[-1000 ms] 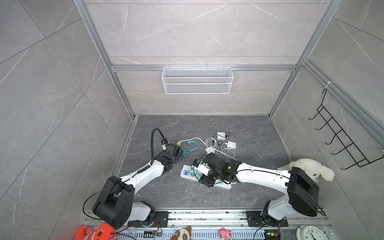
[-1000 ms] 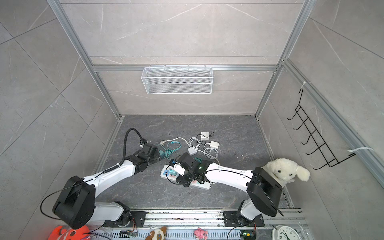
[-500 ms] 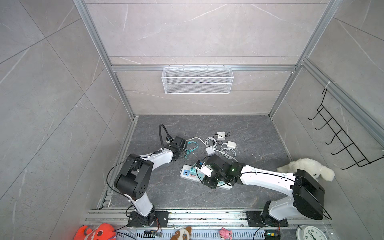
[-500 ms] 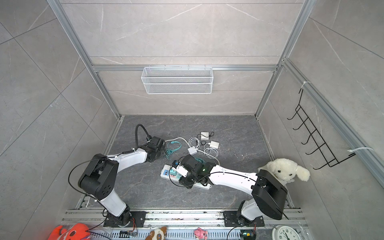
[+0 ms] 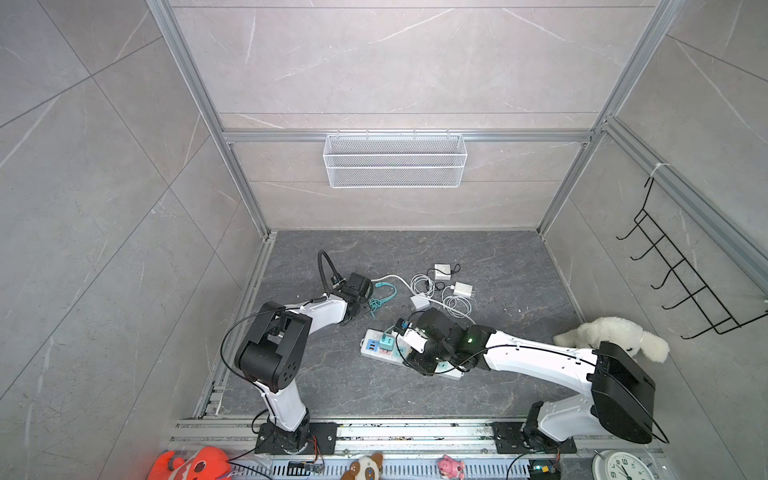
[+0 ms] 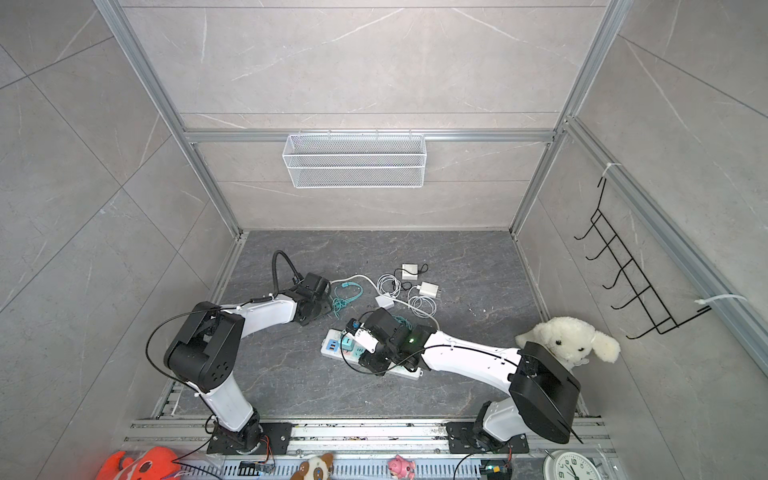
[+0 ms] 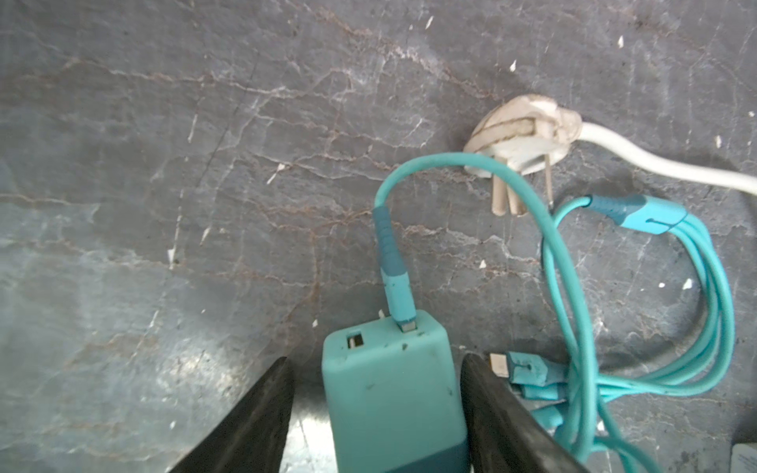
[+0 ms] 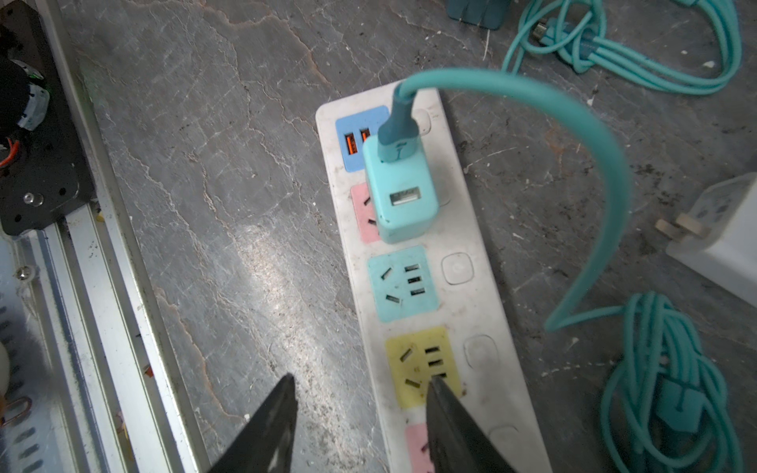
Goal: Insert the plug
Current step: 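Close the left gripper on the second teal charger and lift it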
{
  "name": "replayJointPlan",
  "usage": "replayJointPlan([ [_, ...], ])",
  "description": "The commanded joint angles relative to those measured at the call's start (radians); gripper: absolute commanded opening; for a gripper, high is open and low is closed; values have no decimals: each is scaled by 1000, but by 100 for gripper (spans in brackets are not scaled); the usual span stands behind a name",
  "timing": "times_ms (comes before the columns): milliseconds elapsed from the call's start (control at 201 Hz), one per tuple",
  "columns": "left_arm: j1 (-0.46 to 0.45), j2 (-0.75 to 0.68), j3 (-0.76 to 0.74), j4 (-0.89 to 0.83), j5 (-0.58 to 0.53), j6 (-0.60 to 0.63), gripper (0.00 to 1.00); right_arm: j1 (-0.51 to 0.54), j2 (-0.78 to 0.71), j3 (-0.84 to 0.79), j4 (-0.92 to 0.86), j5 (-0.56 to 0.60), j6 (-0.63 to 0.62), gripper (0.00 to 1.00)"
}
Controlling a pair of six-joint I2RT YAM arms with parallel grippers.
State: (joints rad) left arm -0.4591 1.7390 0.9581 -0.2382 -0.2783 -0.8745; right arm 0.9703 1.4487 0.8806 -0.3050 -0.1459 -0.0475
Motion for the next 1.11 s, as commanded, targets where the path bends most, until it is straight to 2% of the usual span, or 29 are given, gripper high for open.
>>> replayJointPlan([
  [0, 5, -55, -24, -53, -2, 20, 67, -2, -2, -2, 12, 2, 10, 53],
  [124, 5, -62, -50, -37, -13, 32, 65, -2, -5, -2, 12, 2, 17, 53],
  [219, 6, -58, -46, -34, -10, 51, 59, -2, -9, -3, 10, 2, 20, 53],
  [592, 5, -64, -53, -27, 7, 60, 56, -3, -17, -3, 10, 9, 28, 53],
  [796, 5, -59, -52, -18, 26, 84, 39, -2, -36, 1, 10, 21, 35, 55],
  [936, 4, -80, -45, -18, 32, 142, 33, -3, -52, 5, 7, 25, 46, 56],
  [1105, 4, -179, -47, -33, 20, 239, 32, -3, -84, 25, -41, 52, 60, 56],
])
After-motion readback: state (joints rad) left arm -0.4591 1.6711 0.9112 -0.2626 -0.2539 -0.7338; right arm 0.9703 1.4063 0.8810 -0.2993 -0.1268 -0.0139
